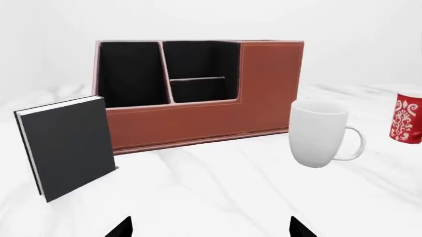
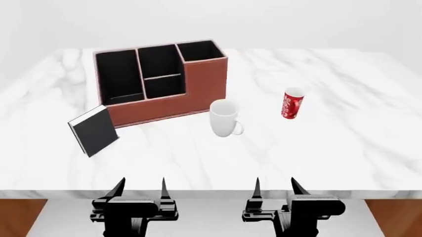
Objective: Pick up the red mug and place it to the right of the caddy.
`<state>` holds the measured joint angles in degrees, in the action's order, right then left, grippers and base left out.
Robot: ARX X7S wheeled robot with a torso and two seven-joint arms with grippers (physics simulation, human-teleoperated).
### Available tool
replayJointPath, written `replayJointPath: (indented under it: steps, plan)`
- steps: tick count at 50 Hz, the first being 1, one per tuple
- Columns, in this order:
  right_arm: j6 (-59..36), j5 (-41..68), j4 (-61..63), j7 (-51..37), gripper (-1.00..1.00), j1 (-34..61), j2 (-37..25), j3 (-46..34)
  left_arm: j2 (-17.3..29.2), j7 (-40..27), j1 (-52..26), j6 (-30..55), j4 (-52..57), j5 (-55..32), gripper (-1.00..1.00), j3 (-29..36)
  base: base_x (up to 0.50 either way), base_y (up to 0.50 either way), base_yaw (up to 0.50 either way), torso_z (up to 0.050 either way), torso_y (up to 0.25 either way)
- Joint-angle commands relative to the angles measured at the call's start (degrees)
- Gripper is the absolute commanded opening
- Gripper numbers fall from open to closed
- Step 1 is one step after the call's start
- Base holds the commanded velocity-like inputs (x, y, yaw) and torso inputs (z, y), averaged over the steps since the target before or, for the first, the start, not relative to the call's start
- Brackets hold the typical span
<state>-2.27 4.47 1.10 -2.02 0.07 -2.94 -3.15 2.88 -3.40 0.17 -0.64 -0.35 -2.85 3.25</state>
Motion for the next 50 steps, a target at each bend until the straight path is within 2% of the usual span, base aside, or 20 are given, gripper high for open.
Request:
replayJointPath:
  steps: [1,20,25,28,30,31,32,33,35,36,38,40,41,44,50]
  plan:
    - [-0.1,1.2,0.0,-1.1,1.0,0.1,-1.1,-1.2,1.1,-1.3,0.1,-0.4,-0.2,-1.1,1.0,1.2,0.0,-0.5,0.0,0.0,0.0]
    - [-1.3,2.3,-0.3,-3.8,1.0,1.1,-2.0,-1.9,2.4,-2.9,-0.3,0.3,0.4,-2.1,1.0,2.8,0.0,-0.5,0.0,0.0,0.0]
    - [-1.9,1.7,-0.4,-4.9,1.0,1.4,-2.3,-2.4,2.7,-3.2,-0.2,0.5,0.4,-2.6,1.0,3.2,0.0,-0.02,0.0,0.0,0.0]
    - [-3.1,1.6,0.2,-5.8,1.0,1.9,-2.4,-2.5,3.2,-3.1,-0.9,4.2,3.0,-3.5,1.0,3.5,0.0,0.0,0.0,0.0,0.0]
    - [-8.2,3.2,1.9,-6.1,1.0,3.0,-2.4,-2.0,3.9,-4.1,-2.2,9.8,7.2,-3.0,1.0,3.7,0.0,0.0,0.0,0.0,0.0]
    - [-13.1,4.3,6.5,-7.0,1.0,3.7,-2.7,-1.5,4.5,-4.4,-4.0,17.3,13.0,-4.3,1.0,3.1,0.0,0.0,0.0,0.0,0.0]
    - [-15.4,5.2,9.4,-7.0,1.0,3.9,-3.1,-1.2,5.1,-4.3,-4.9,21.4,16.2,-5.0,1.0,3.2,0.0,0.0,0.0,0.0,0.0]
    - [-18.7,5.5,14.5,-7.3,1.0,5.0,-3.9,-1.2,6.6,-5.7,-8.5,30.0,24.0,-4.0,1.0,3.7,0.0,0.0,0.0,0.0,0.0]
    - [-26.7,7.4,20.0,-8.4,1.0,7.9,-4.4,-0.3,7.1,-5.7,-14.2,45.0,32.2,-7.0,1.0,1.9,0.0,0.0,0.0,0.0,0.0]
    - [-28.4,8.0,21.2,-8.6,1.0,8.4,-4.6,0.0,7.0,-5.8,-15.5,47.2,33.8,-7.6,1.0,1.3,0.0,0.0,0.0,0.0,0.0]
    - [-36.0,8.7,27.5,-10.2,1.0,12.4,-5.6,0.4,7.2,-5.7,-27.0,62.4,41.1,-11.8,1.0,-1.1,0.0,0.0,0.0,0.0,0.0]
    - [-40.3,10.1,29.8,-10.6,1.0,14.8,-5.9,1.2,7.1,-5.6,-32.1,69.2,42.7,-13.2,1.0,-1.7,0.0,0.0,0.0,0.0,0.0]
    - [-42.9,10.4,30.8,-11.4,1.0,17.1,-6.0,1.7,7.2,-5.4,-37.2,73.6,42.9,-14.1,1.0,-1.8,0.0,0.0,0.0,0.0,0.0]
    - [-45.0,9.6,31.0,-12.7,1.0,19.4,-6.4,1.0,6.7,-4.5,-42.5,75.8,40.2,-15.2,1.0,-3.5,0.0,0.0,0.0,0.0,0.0]
    - [-44.0,8.9,28.5,-12.5,1.0,19.1,-6.8,-0.8,7.3,-4.3,-43.4,74.4,37.9,-15.0,1.0,-3.1,0.0,0.0,0.0,0.0,0.0]
